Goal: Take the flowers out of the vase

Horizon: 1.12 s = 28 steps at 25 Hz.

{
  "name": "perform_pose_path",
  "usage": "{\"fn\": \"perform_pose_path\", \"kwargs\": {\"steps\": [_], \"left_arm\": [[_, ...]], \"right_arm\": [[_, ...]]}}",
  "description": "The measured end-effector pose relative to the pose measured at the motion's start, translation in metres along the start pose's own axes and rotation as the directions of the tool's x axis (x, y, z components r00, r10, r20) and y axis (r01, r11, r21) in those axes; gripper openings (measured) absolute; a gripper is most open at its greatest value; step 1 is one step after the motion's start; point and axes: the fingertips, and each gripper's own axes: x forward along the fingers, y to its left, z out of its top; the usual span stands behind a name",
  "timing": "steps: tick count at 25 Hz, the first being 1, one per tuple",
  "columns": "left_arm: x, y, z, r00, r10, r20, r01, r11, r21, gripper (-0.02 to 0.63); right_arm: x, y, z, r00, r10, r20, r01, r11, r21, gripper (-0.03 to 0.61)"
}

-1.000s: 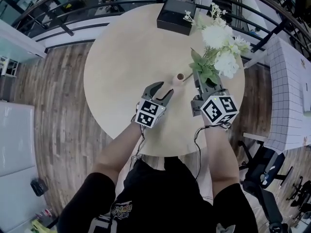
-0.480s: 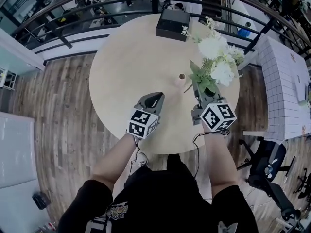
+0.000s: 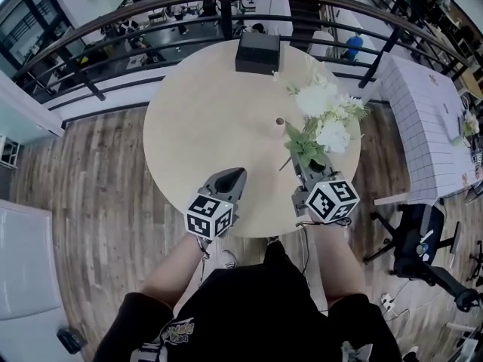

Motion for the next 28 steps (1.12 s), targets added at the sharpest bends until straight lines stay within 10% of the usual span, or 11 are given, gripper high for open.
{"fn": "perform_pose_path", "kwargs": {"steps": [28], "left_arm": [[-0.120, -0.110, -0.059, 0.981, -0.166, -0.096, 0.165, 0.986, -0.013, 0.006]], "right_arm": [[-0.160, 0.124, -0.074, 0.997, -0.036, -0.068, 0.042, 0.996, 0.082, 0.067]]}}
